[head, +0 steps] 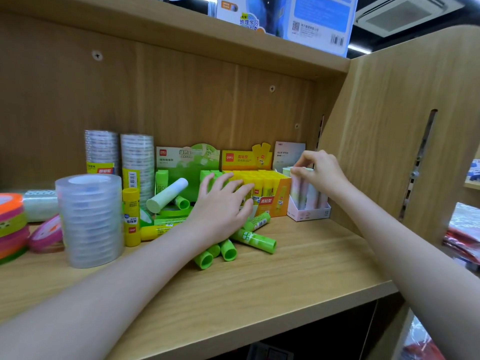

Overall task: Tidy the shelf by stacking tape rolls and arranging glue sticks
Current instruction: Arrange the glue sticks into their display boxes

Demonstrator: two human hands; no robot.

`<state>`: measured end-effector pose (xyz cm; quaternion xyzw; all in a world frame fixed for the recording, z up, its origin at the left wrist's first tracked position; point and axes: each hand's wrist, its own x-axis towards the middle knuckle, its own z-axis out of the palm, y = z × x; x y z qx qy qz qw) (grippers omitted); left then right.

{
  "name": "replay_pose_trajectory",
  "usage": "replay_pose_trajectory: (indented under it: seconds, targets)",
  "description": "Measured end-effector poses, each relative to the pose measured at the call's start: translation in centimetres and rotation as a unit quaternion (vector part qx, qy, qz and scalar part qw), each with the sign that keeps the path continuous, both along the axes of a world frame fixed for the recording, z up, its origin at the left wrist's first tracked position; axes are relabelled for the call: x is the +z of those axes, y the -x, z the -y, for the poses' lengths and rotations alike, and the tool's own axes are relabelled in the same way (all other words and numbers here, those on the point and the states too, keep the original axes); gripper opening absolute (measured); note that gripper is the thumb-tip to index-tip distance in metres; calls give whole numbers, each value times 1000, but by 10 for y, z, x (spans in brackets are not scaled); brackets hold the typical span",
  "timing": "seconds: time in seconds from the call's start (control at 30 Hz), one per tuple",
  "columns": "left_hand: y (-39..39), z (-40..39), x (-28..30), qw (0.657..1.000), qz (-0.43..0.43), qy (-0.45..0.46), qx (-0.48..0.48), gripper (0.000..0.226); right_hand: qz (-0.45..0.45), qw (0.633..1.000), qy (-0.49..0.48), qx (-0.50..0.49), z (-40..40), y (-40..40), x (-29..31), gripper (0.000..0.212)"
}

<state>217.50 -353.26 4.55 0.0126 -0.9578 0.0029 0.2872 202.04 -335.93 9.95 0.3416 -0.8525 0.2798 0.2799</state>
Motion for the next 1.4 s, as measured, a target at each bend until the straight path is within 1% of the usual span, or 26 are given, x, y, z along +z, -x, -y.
replay_pose_trajectory:
  seconds: [0.17,0.33,0.47,0.53,0.6,0.67,0.77,0.83,0.9,0.93,1.03,1.1,1.2,1.3,1.4]
  targets:
    - [0,0,-1,1000,-1,2,-1,47,2,997,73,-9,-1,2,-10,11]
    - [1,0,0,1000,-3,0,-1,46,12,1000,-3,-21,5,-5,-5,11]
    - [2,1,-2,1000,-9,3,-3,46,-3,998,-30,-51,6,-9,-7,15]
    - [3,2,-2,1000,-9,4,-7,46,11,998,-37,-59,3,-10,-5,14]
    - [3,2,-2,1000,-12,2,-12,45,30,996,-57,-66,-1,-11,0,18]
    - [3,2,0,998,-42,-22,-33,43,27,993,-79,-82,-6,-16,4,26]
    - [-4,3,10,985,-132,-84,-76,49,13,997,-33,-66,-12,-33,7,29]
    - [-13,2,19,977,-161,-115,-81,49,24,999,-22,-33,-13,-49,10,29]
    - [-27,2,26,976,-146,-141,-77,43,30,999,-37,0,-10,-66,19,27]
    - [-35,4,27,980,-120,-140,-73,39,31,998,-46,21,-6,-74,24,27]
    - [-64,16,17,993,-39,-89,-67,29,36,989,-93,104,20,-94,32,26]
    - [-88,25,5,995,-18,-76,-64,28,20,979,-144,144,48,-103,32,27]
    - [-119,32,-10,996,15,-56,-66,35,5,956,-223,188,99,-117,26,35]
    - [-127,35,-19,995,31,-39,-82,34,-6,936,-294,195,145,-125,14,44]
    - [-121,35,-20,995,23,-45,-90,33,-54,927,-338,154,168,-125,4,41]
